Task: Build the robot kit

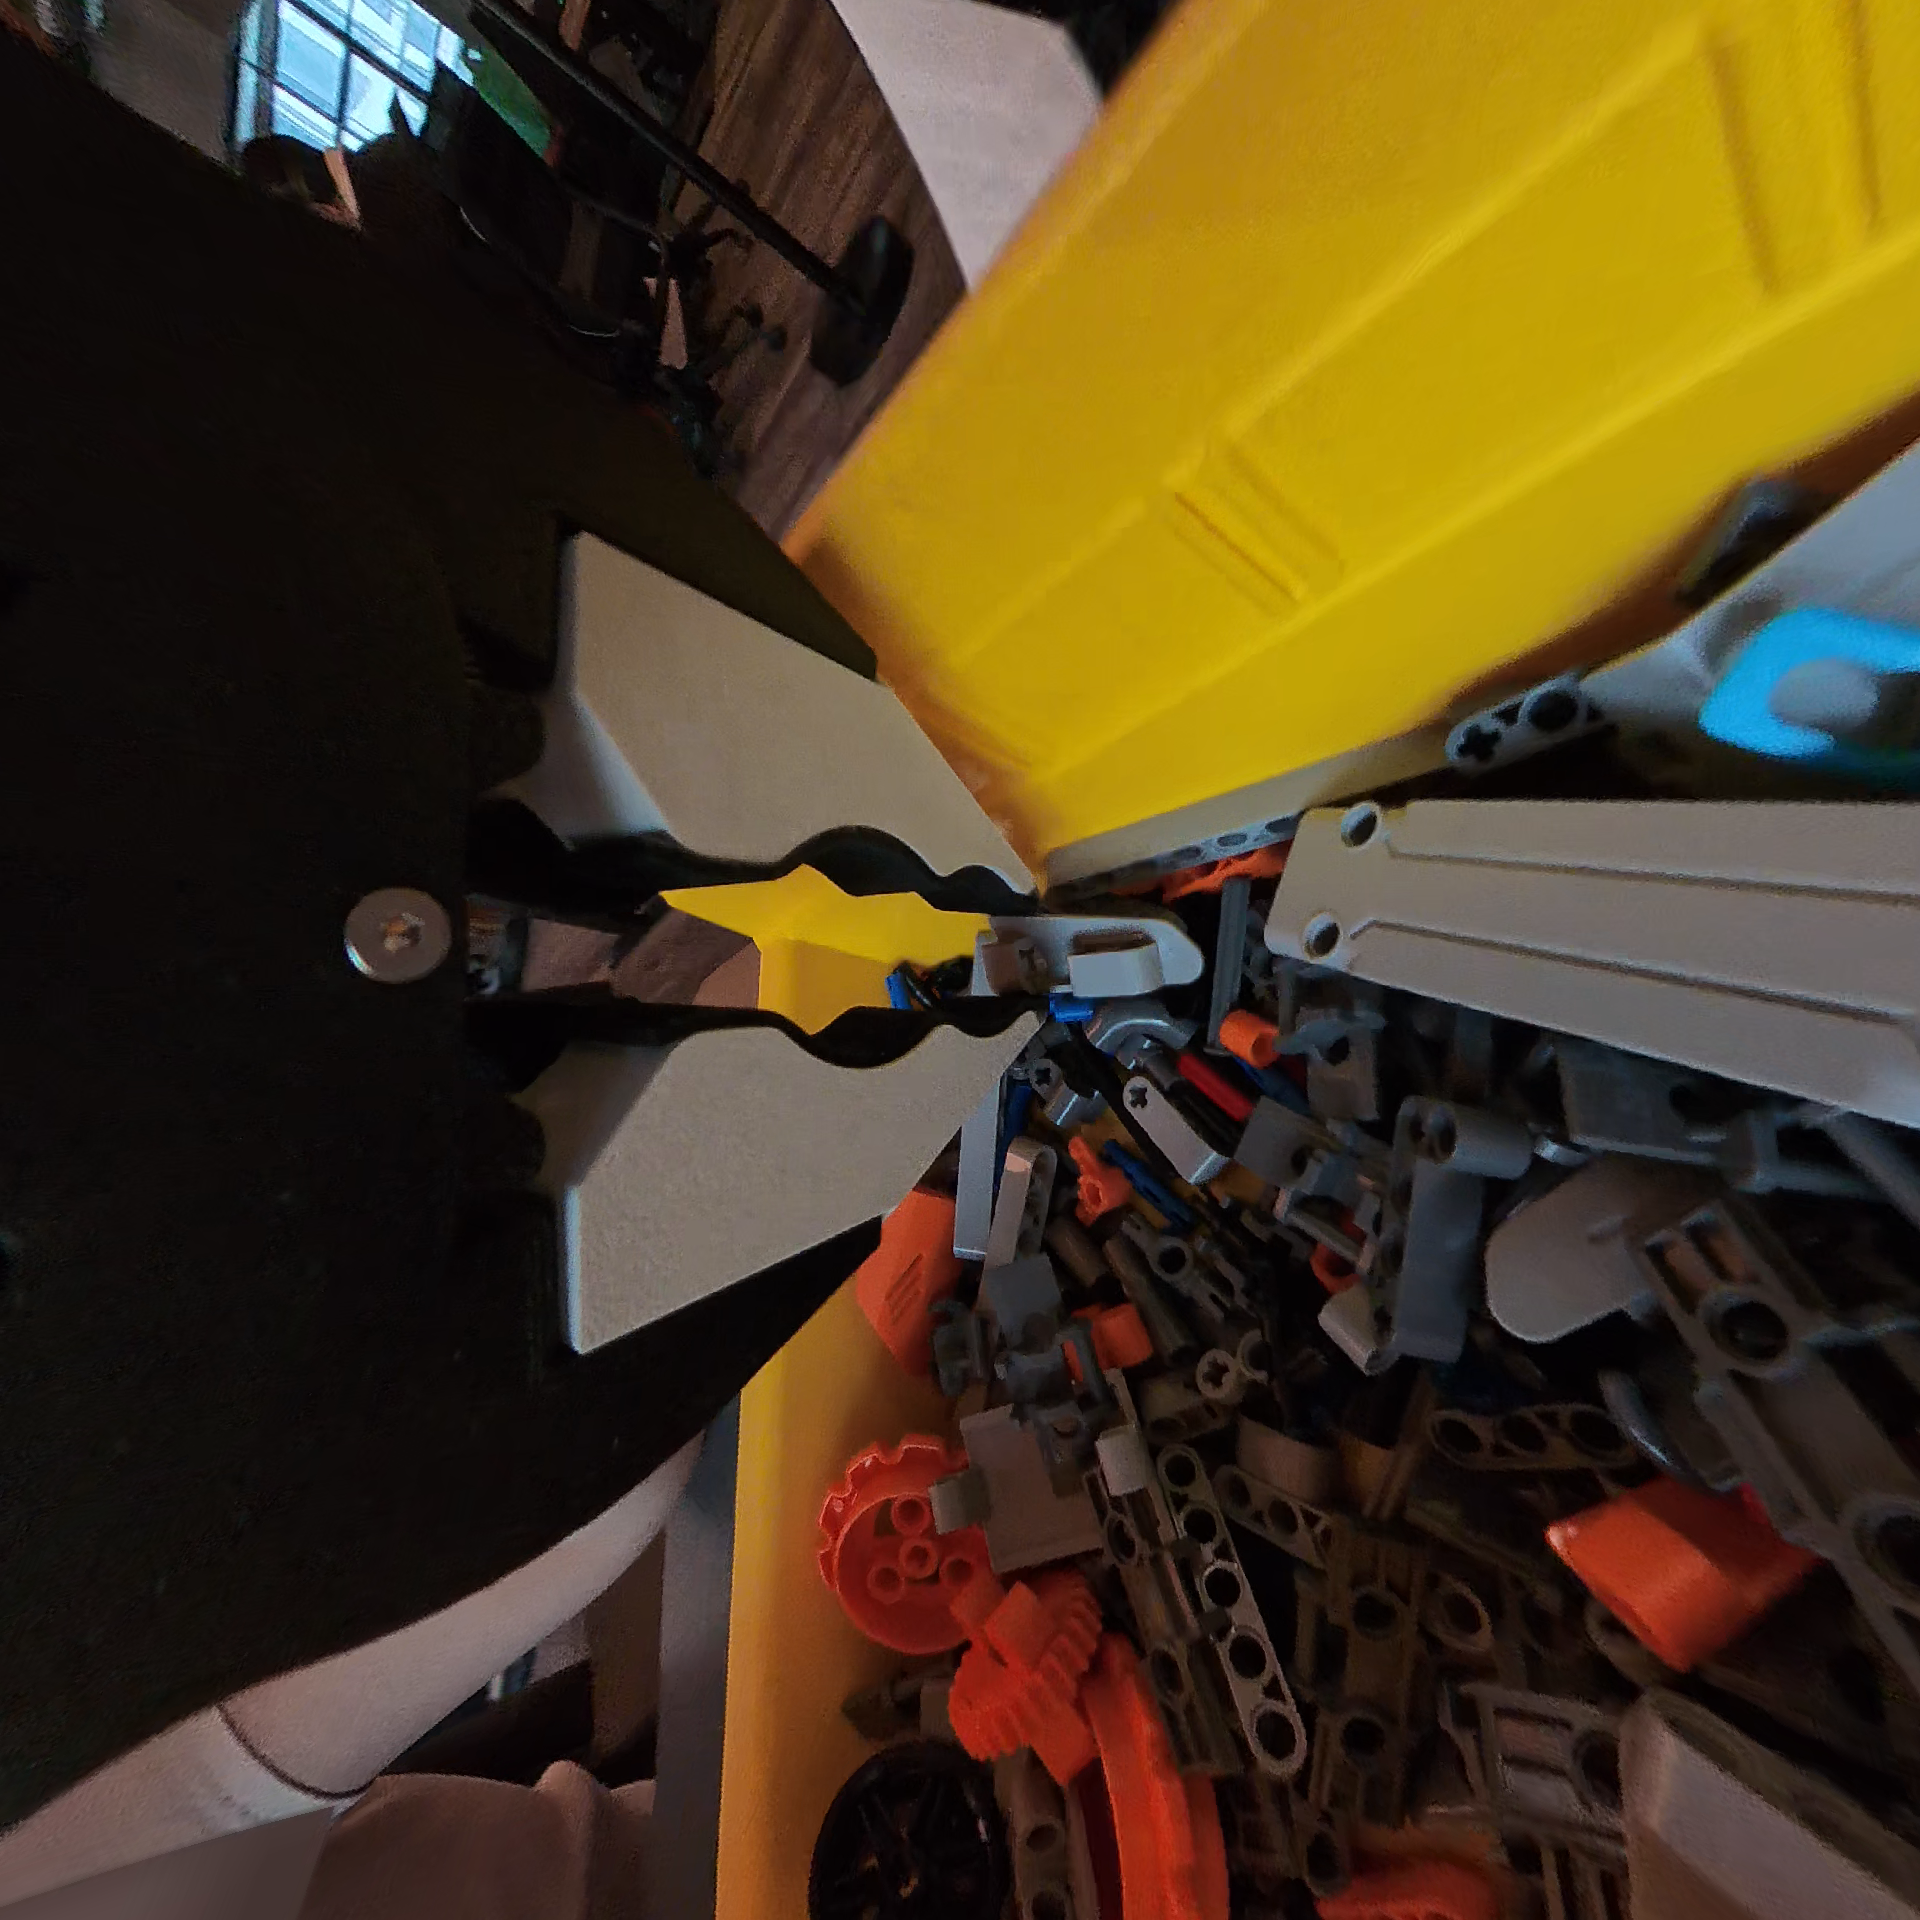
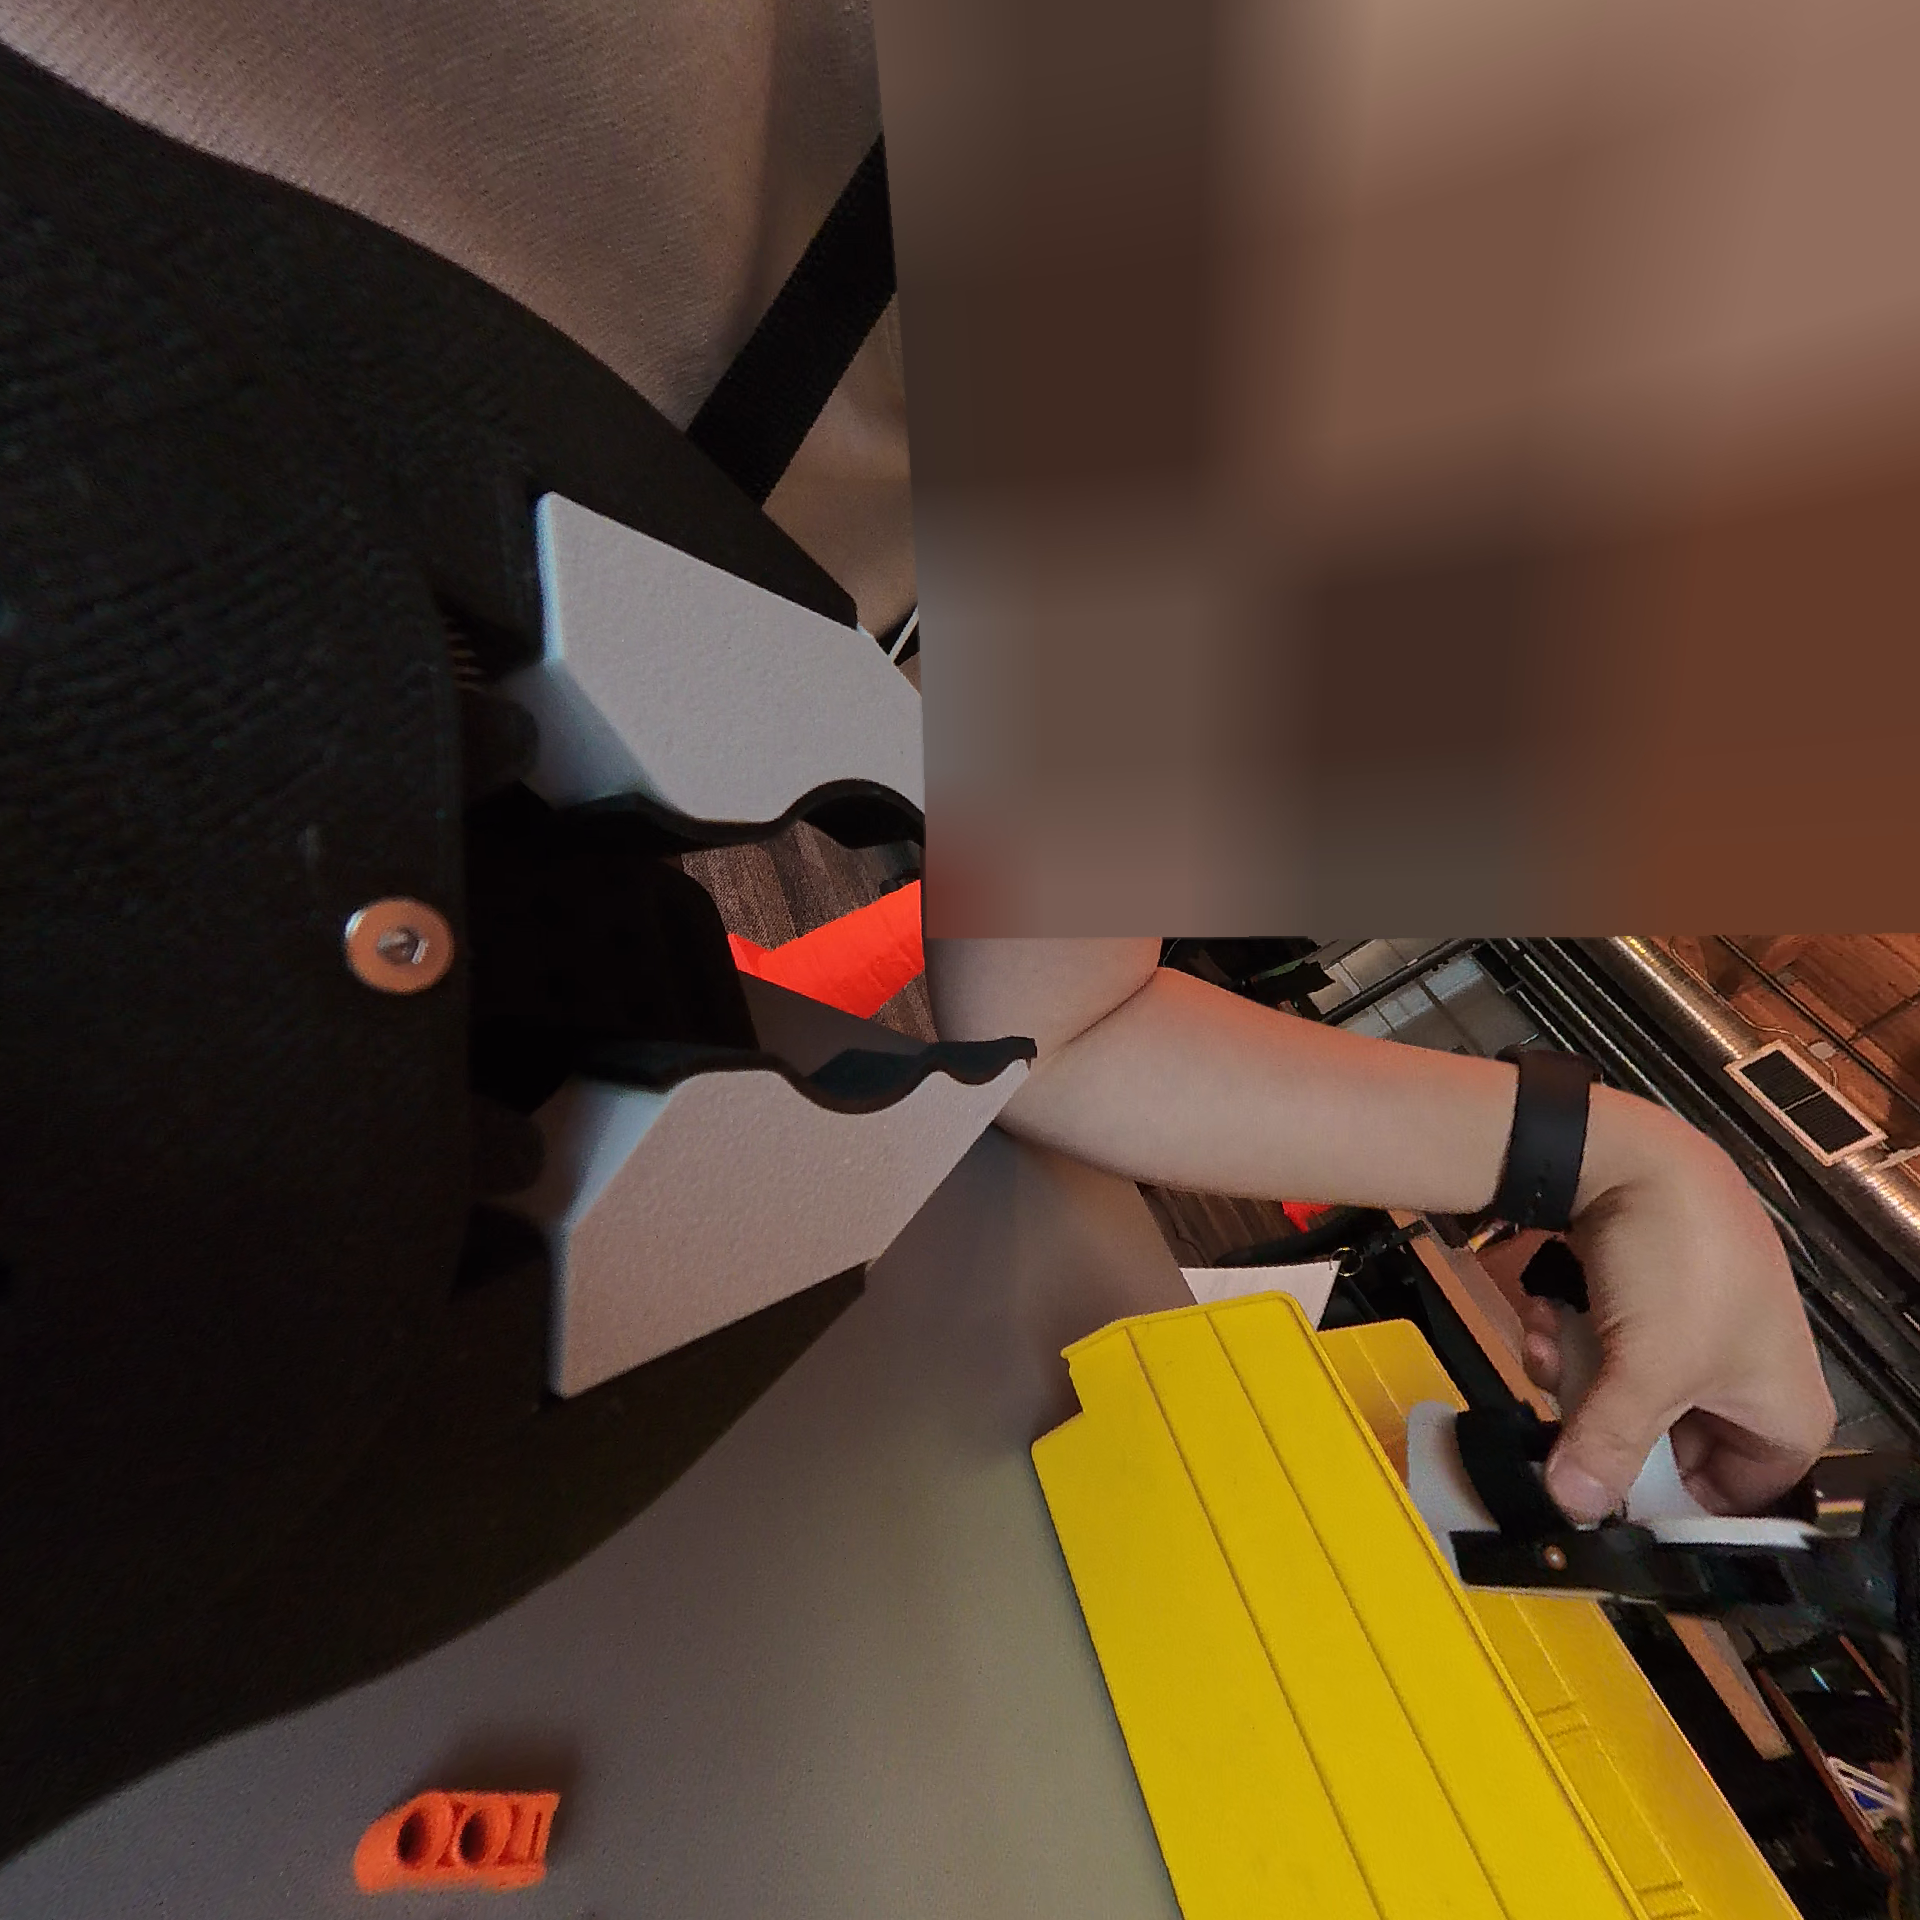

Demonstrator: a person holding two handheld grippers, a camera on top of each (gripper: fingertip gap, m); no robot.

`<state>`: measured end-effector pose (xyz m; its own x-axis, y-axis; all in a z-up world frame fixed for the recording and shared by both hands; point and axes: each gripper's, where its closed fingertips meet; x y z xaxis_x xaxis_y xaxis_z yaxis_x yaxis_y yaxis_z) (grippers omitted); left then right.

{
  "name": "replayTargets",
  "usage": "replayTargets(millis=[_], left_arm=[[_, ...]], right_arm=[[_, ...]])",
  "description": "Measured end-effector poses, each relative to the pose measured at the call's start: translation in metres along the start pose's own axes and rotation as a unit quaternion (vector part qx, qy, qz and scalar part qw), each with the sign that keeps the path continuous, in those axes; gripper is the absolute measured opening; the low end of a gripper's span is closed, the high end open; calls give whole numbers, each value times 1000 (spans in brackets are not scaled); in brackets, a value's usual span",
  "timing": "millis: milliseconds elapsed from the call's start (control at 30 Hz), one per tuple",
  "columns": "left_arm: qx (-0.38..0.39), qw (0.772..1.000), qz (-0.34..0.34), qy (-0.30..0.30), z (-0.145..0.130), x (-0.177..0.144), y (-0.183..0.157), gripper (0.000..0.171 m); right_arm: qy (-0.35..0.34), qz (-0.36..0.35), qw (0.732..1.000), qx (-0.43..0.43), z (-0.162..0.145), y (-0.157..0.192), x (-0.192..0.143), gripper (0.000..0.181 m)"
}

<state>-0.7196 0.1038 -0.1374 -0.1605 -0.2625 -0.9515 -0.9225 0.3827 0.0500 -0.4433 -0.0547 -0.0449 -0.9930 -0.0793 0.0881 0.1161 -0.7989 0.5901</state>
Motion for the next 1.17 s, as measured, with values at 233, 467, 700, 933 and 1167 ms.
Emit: replayTargets(millis=[233, 467, 700, 933, 1167], left_arm=[[9, 995, 38, -97, 31, -30, 5, 14], [-13, 989, 26, -145, 47, -43, 0, 35], [74, 994, -23, -81, 16, -28, -46, 32], [116, 989, -71, -52, 20, -17, -75, 60], [67, 995, -65, 26, 15, 7, -61, 72]], right_arm=[[1, 0, 1000, 1, 0, 0, 0, 34], [0, 1, 1000, 2, 0, 0, 0, 33], [1, 1, 1000, 3, 0, 0, 0, 34], [2, 0, 1000, 2, -1, 0, 0, 34], [-1, 1, 1000, 6, 0, -1, 0, 34]])
Point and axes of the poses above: each gripper's, where its closed fingertips meet, x out along the fingers, z out of its top, y = z × x across the jaws, and after that the axes turned 8 degrees about -z, right-handed
